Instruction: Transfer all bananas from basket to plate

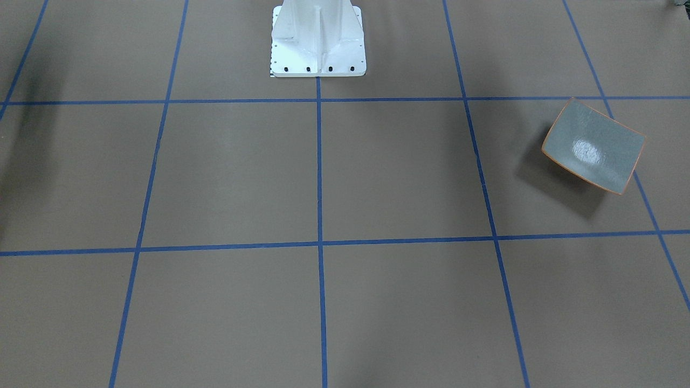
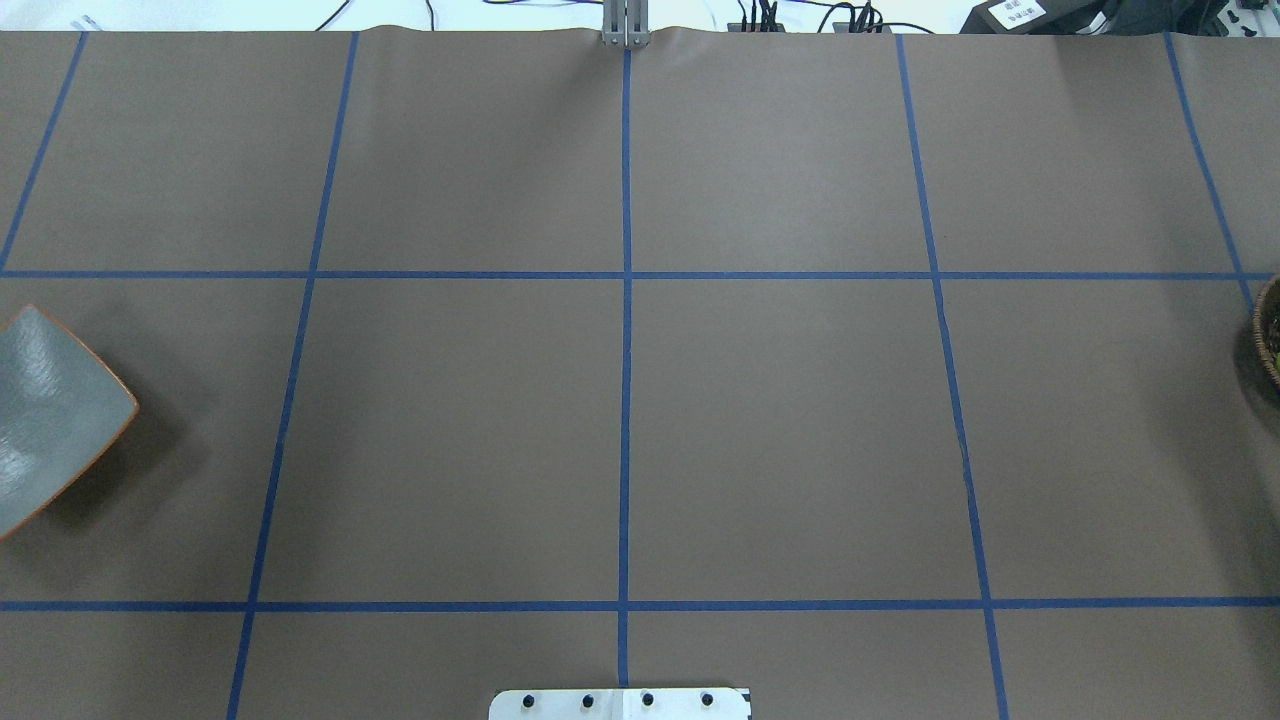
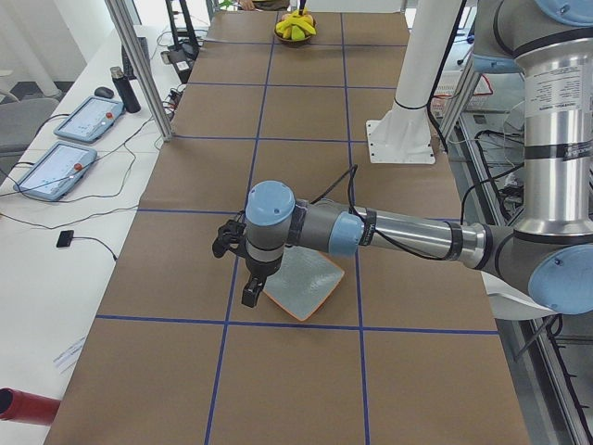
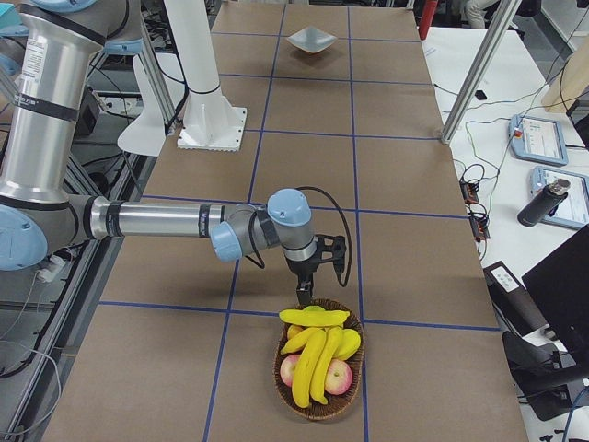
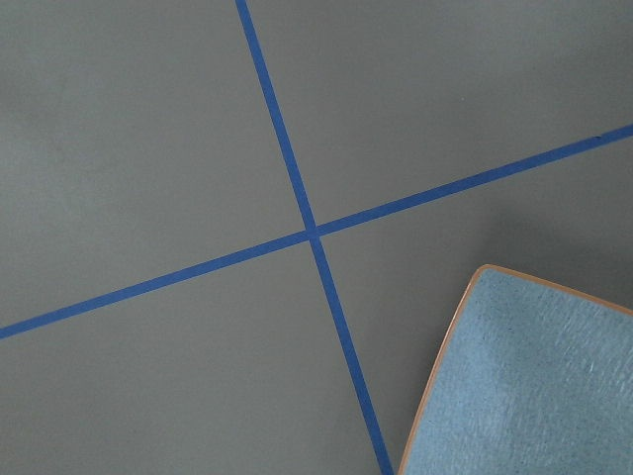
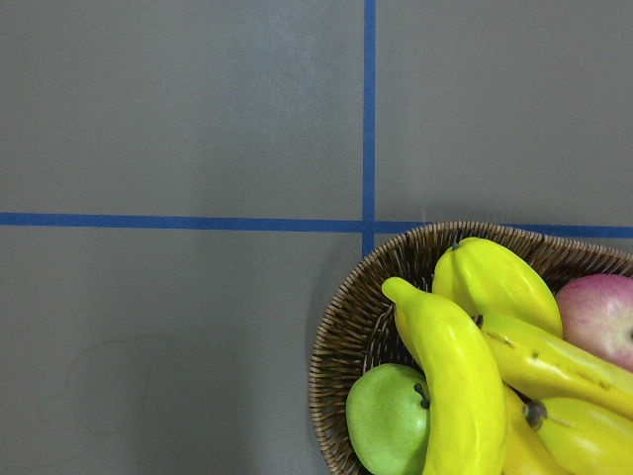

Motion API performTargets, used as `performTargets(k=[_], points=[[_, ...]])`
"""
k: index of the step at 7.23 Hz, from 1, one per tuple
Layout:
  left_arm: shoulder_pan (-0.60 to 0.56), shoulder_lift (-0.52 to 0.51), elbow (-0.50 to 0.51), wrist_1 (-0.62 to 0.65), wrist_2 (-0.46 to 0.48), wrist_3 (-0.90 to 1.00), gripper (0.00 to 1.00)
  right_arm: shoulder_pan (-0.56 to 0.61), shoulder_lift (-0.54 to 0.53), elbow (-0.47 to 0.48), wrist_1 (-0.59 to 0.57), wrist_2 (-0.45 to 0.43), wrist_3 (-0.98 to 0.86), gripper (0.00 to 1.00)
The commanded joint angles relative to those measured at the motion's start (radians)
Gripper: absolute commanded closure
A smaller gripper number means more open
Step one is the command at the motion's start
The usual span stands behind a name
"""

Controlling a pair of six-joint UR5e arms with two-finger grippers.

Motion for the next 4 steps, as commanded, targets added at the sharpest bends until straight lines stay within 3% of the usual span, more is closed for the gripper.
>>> performTargets(k=[1, 2, 4], points=[[0.000, 0.002, 0.000, 0.000, 0.000, 0.000, 0.00, -0.072, -0.018, -0.084, 0.201, -0.024, 0.184, 0.01], [0.000, 0.003, 0.000, 0.000, 0.000, 0.000, 0.00, -0.093, -0.018, -0.123, 0.260, -0.049, 0.203, 0.01], [0.000, 0.011, -0.002, 0.000, -0.002, 0.000, 0.00, -0.155, -0.021, -0.160, 0.268, -0.151, 0.206, 0.01]])
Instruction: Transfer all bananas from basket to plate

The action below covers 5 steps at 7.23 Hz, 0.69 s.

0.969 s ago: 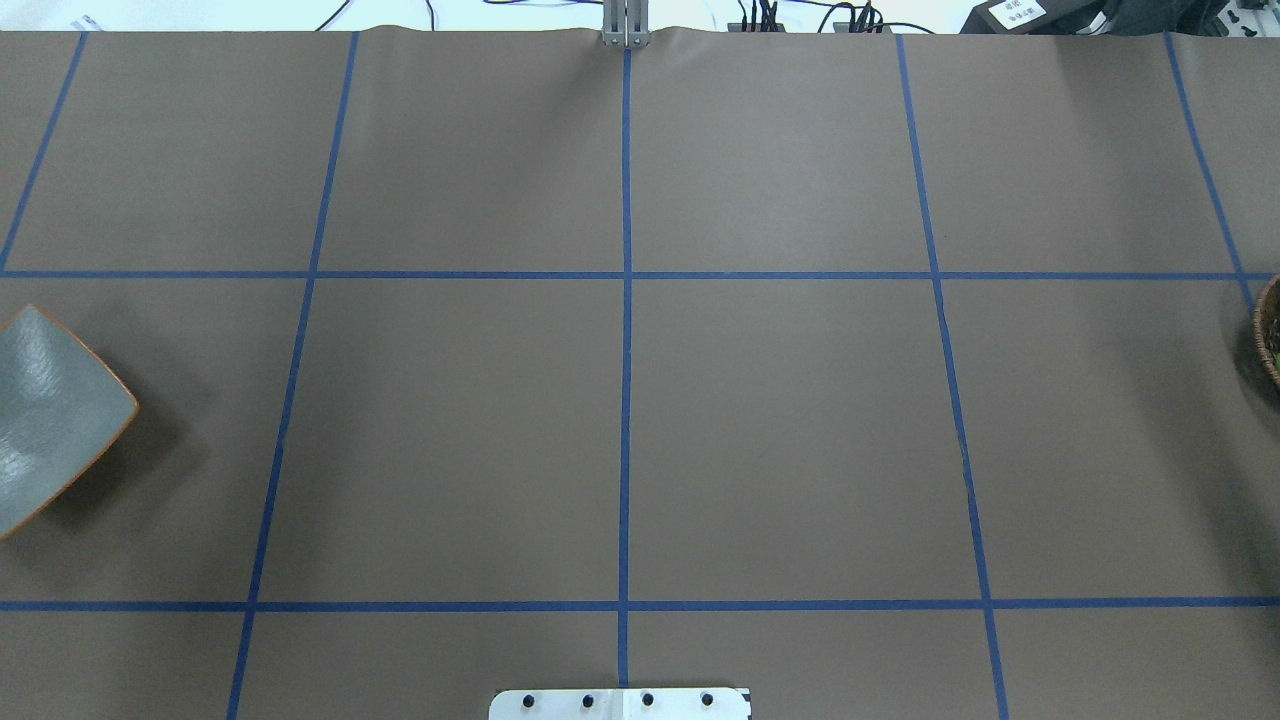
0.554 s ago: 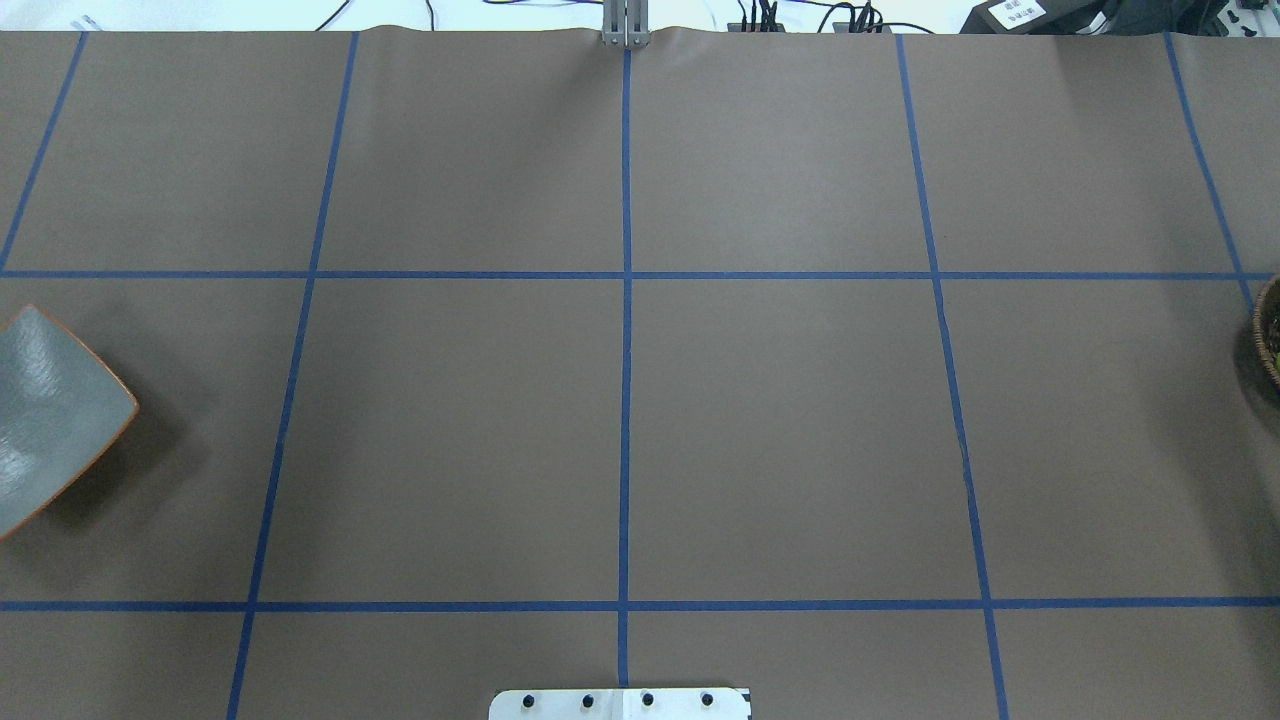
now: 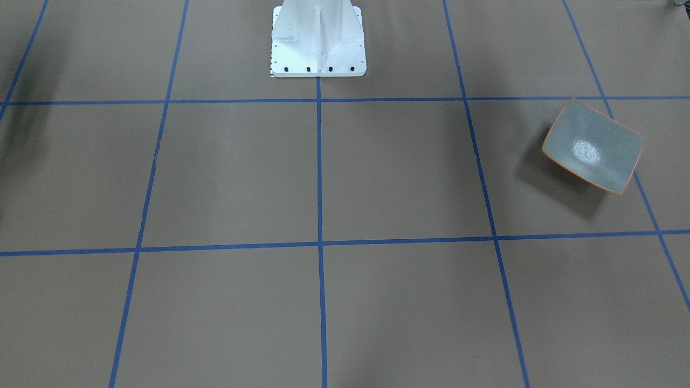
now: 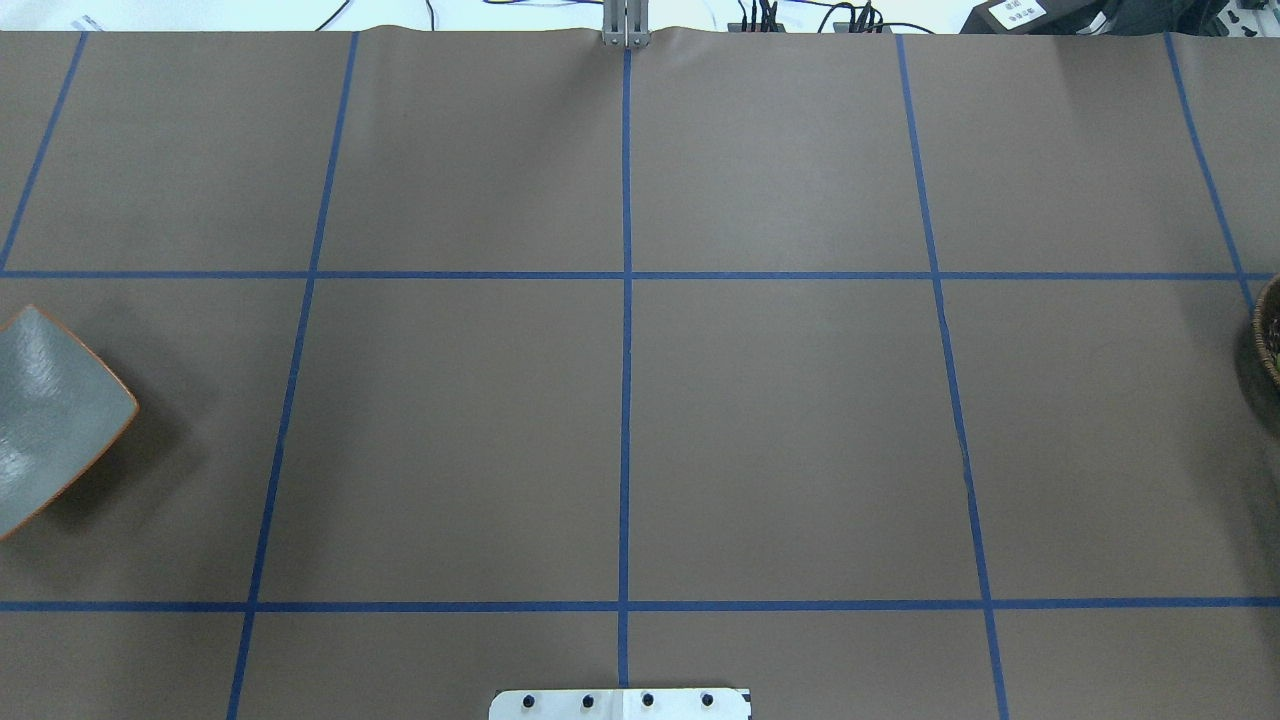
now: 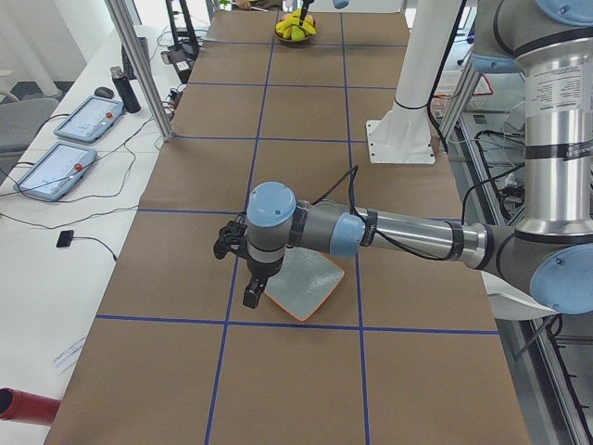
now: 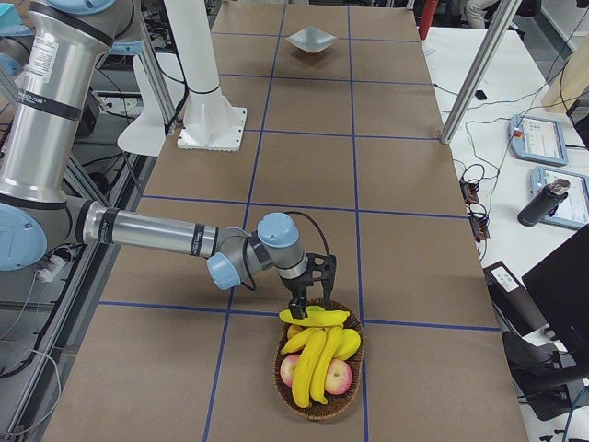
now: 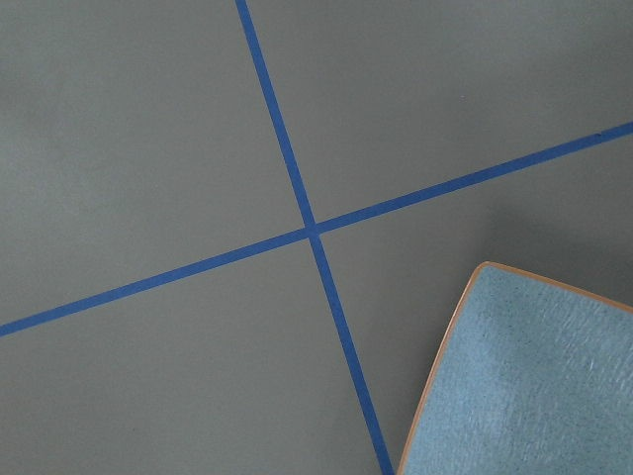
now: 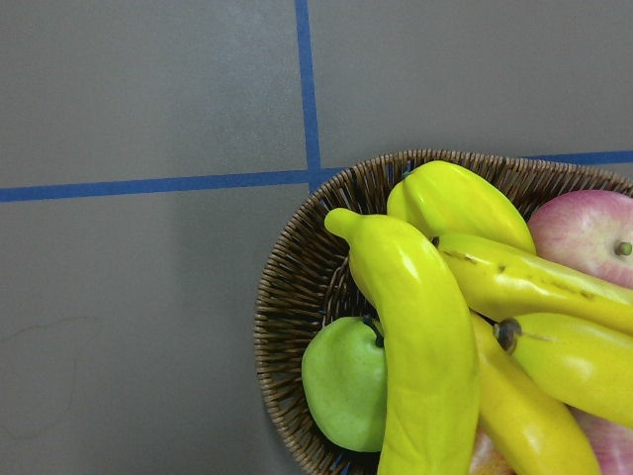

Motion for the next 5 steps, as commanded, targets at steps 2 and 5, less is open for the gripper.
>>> performTargets(k=[2, 5], points=[[0.000, 0.004, -0.001, 0.000, -0.001, 0.002, 0.00, -0.080, -0.016, -0.024, 0.043, -0.076, 0.008, 0.01], [0.000, 0.004, 0.000, 0.000, -0.001, 0.000, 0.00, -0.126, -0.042, -0.026, 0.043, -0.134, -0.005, 0.02]])
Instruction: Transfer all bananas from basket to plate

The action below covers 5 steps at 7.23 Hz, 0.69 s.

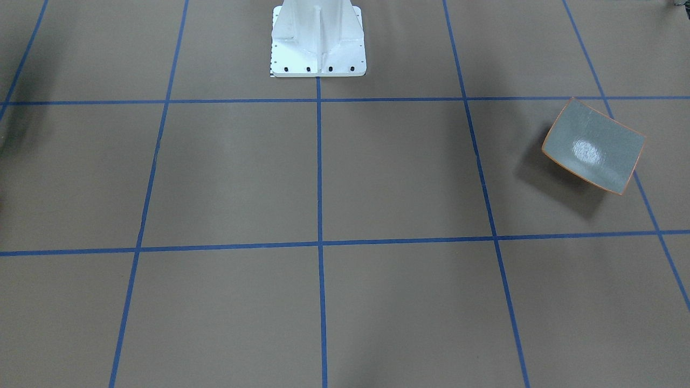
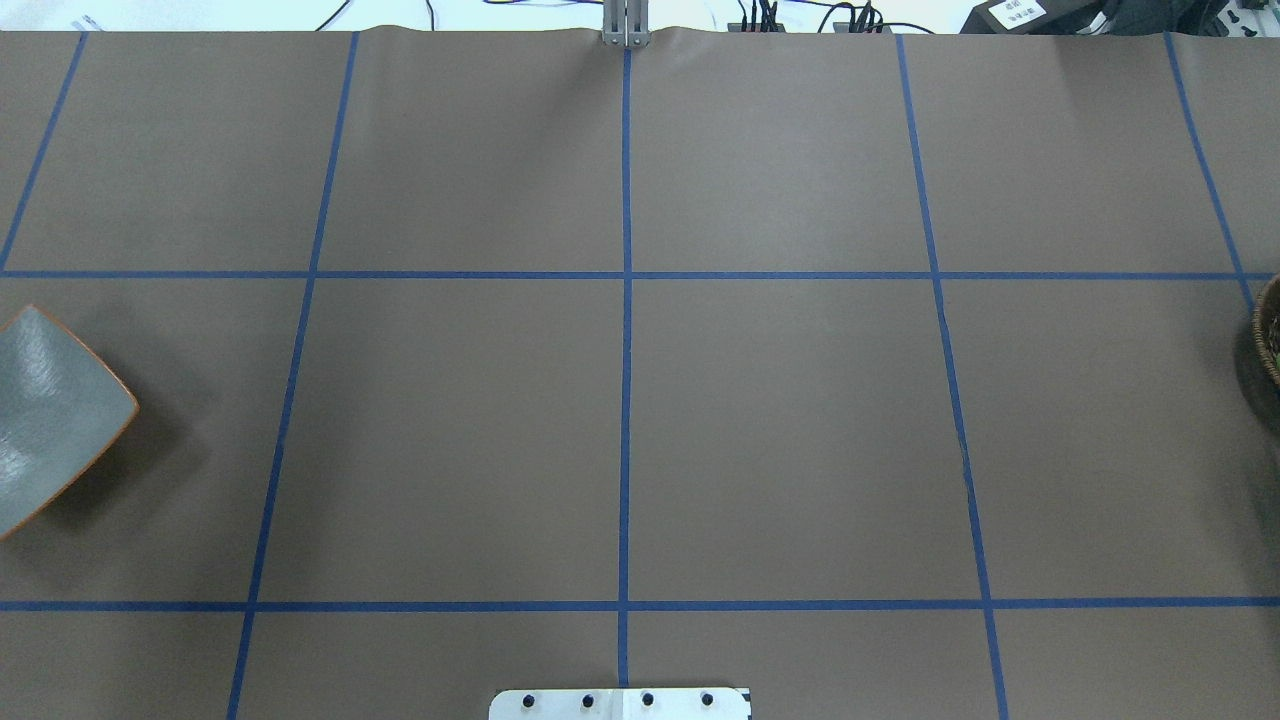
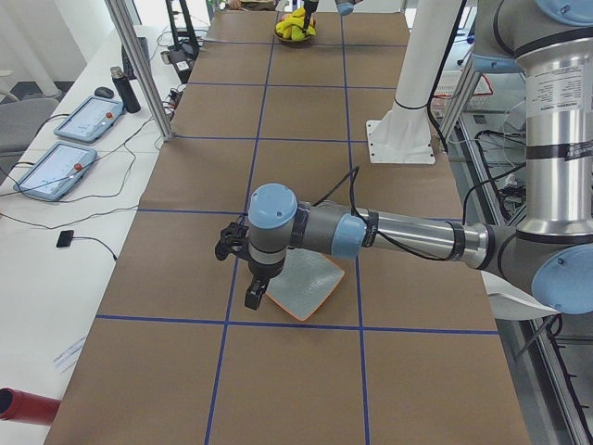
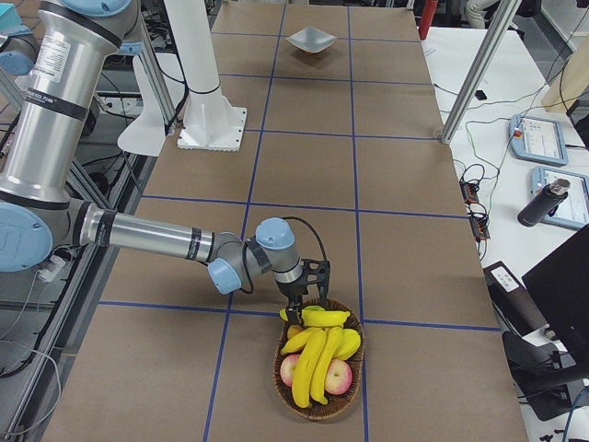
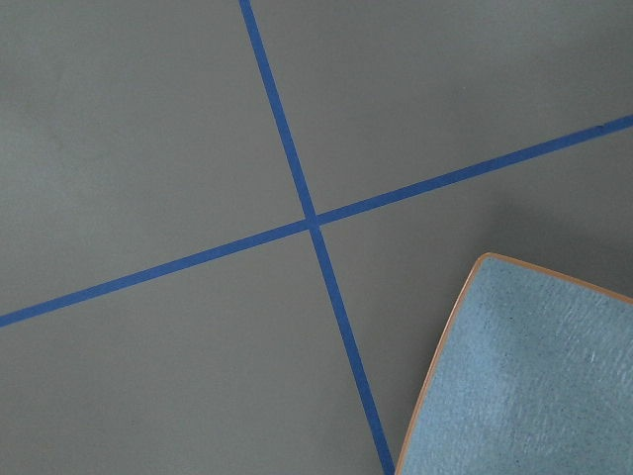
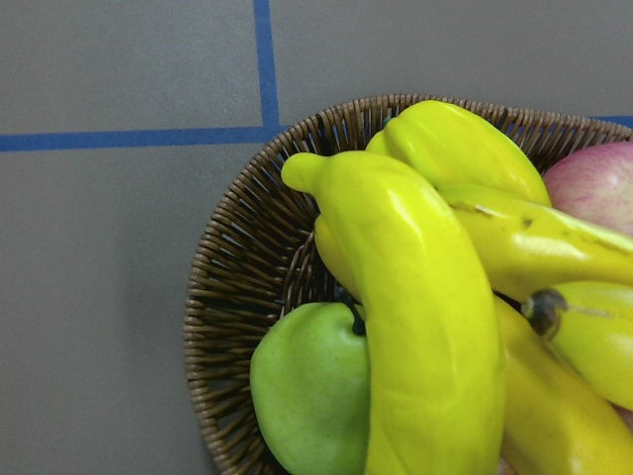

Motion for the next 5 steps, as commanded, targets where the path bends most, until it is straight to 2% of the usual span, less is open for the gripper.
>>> performTargets(k=[1, 2, 3, 5], points=[[0.001, 0.000, 0.000, 0.000, 0.000, -0.001, 0.00, -0.020, -0.019, -0.001, 0.001, -0.035, -0.014, 0.02], [0.001, 0.000, 0.000, 0.000, 0.000, -0.001, 0.00, -0.023, -0.024, -0.001, 0.001, -0.048, -0.038, 0.02], [0.001, 0.000, 0.000, 0.000, 0.000, -0.001, 0.00, -0.023, -0.038, -0.001, 0.002, -0.052, -0.055, 0.09], [-0.001, 0.000, 0.000, 0.000, 0.000, -0.001, 0.00, -0.025, -0.039, -0.001, 0.002, -0.052, -0.059, 0.64]])
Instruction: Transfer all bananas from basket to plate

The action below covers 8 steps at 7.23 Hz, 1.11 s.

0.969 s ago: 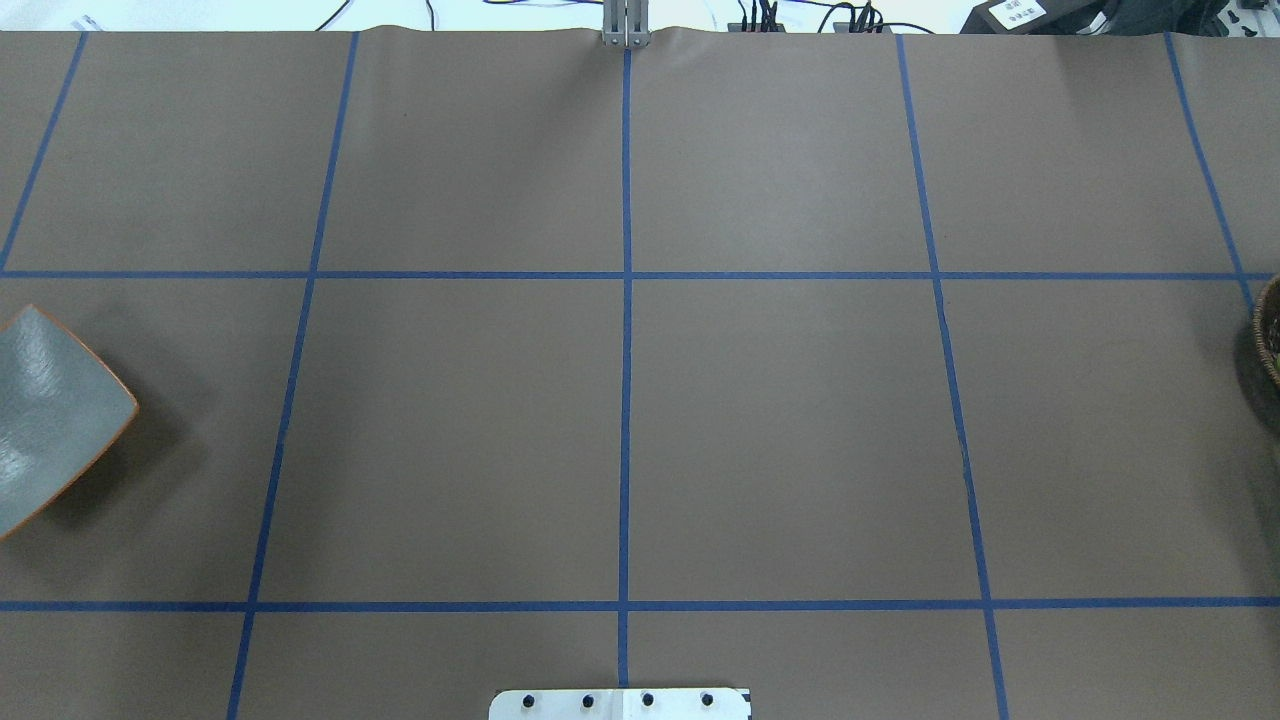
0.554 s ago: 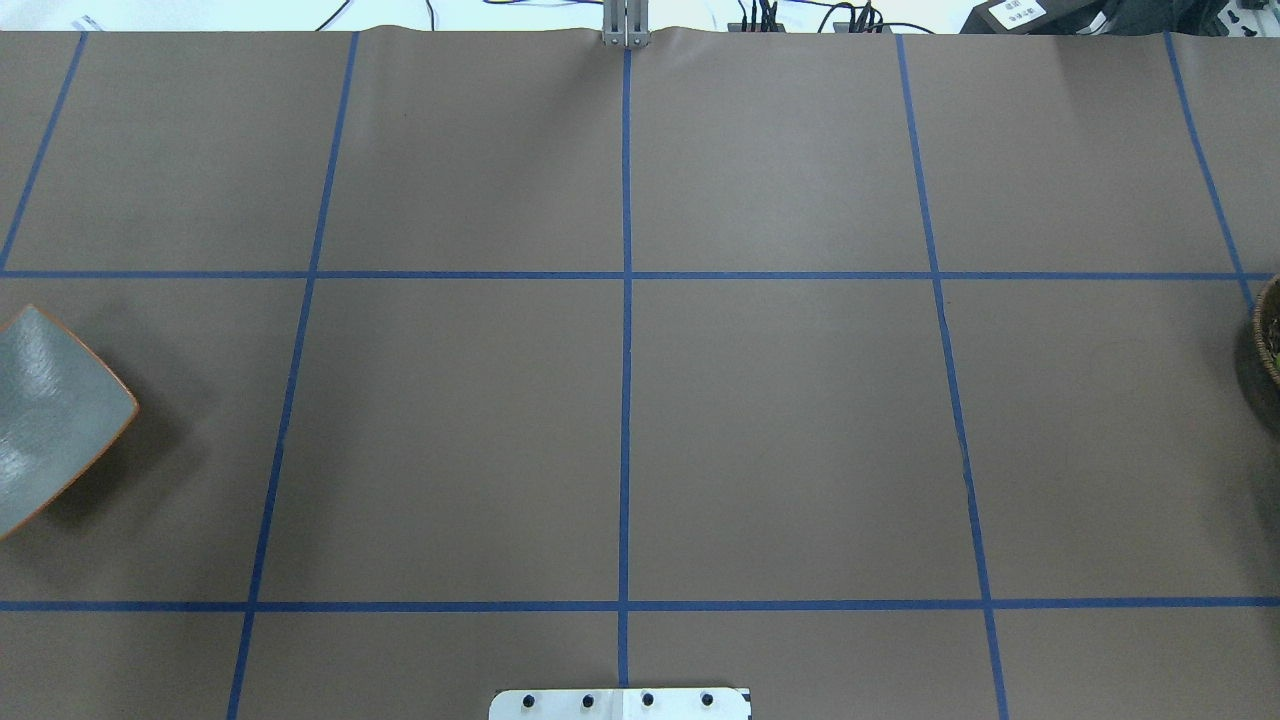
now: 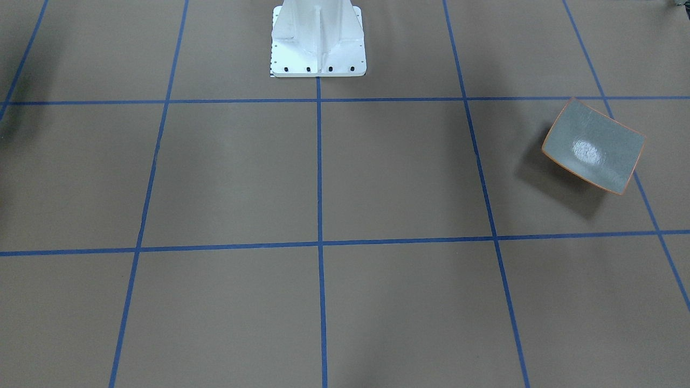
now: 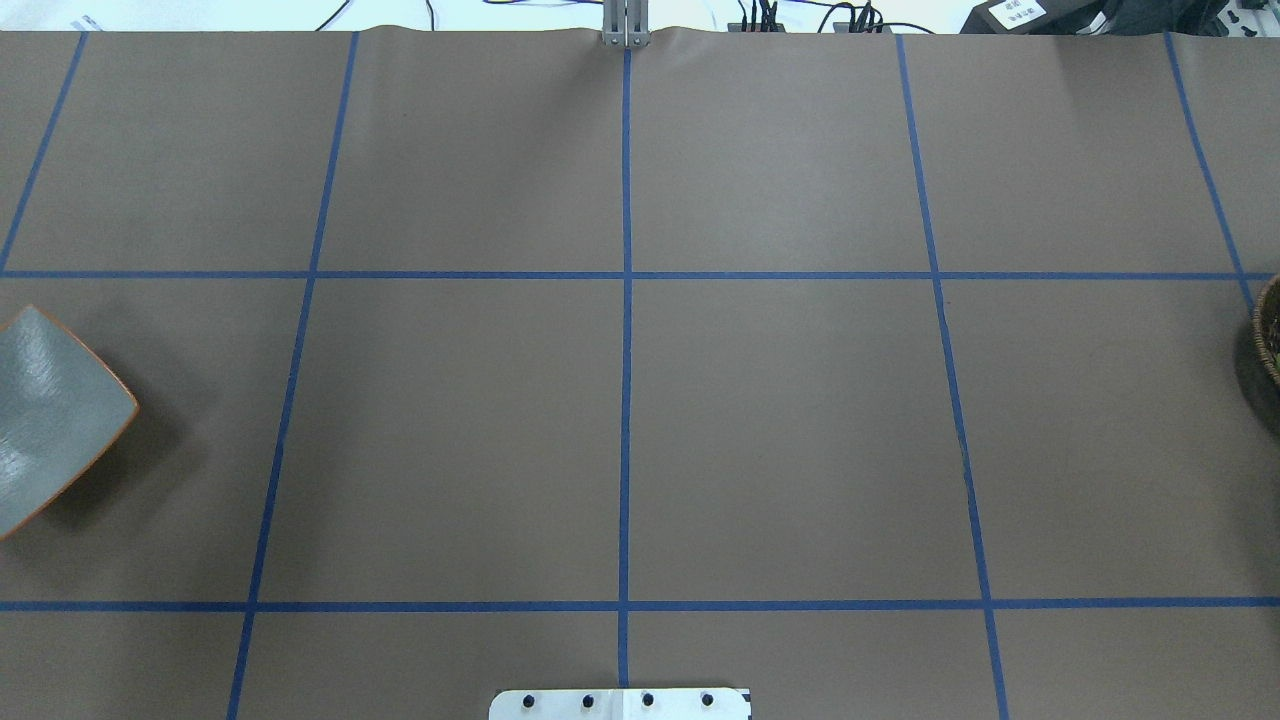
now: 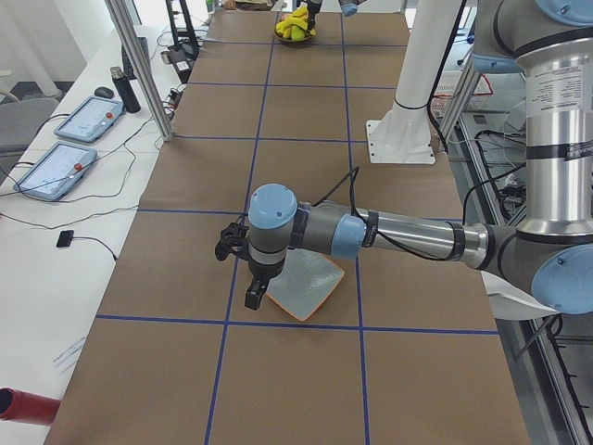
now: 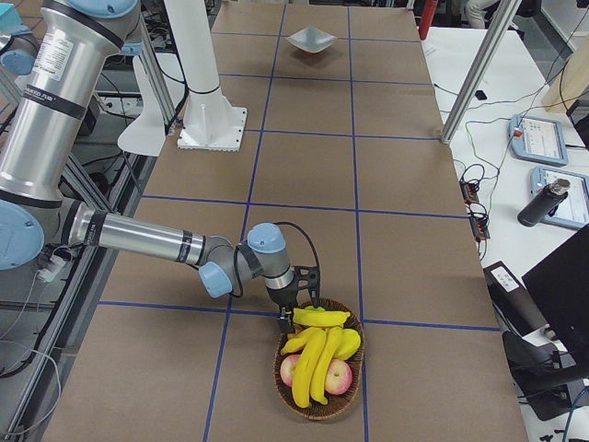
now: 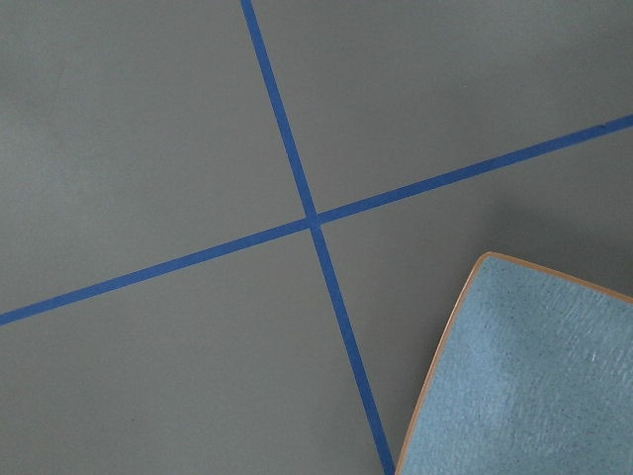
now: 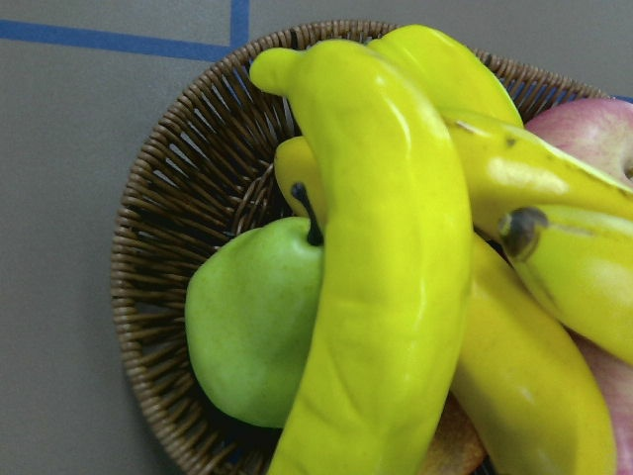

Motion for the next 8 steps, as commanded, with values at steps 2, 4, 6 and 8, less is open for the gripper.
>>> performTargets(k=[2, 4, 6, 8], points=[[-0.001, 0.000, 0.001, 0.000, 0.000, 0.000, 0.00, -0.003, -0.003, 0.000, 0.000, -0.001, -0.028, 0.96], [-0.001, 0.000, 0.002, 0.000, 0.000, 0.000, 0.00, 0.000, -0.002, 0.006, 0.002, -0.001, -0.035, 1.00], [0.000, 0.000, 0.002, 0.000, 0.000, 0.000, 0.00, 0.012, -0.011, 0.038, 0.003, -0.027, -0.042, 1.00], [0.000, 0.000, 0.005, 0.000, 0.000, 0.000, 0.00, 0.052, -0.026, 0.108, -0.001, -0.027, -0.046, 1.00]])
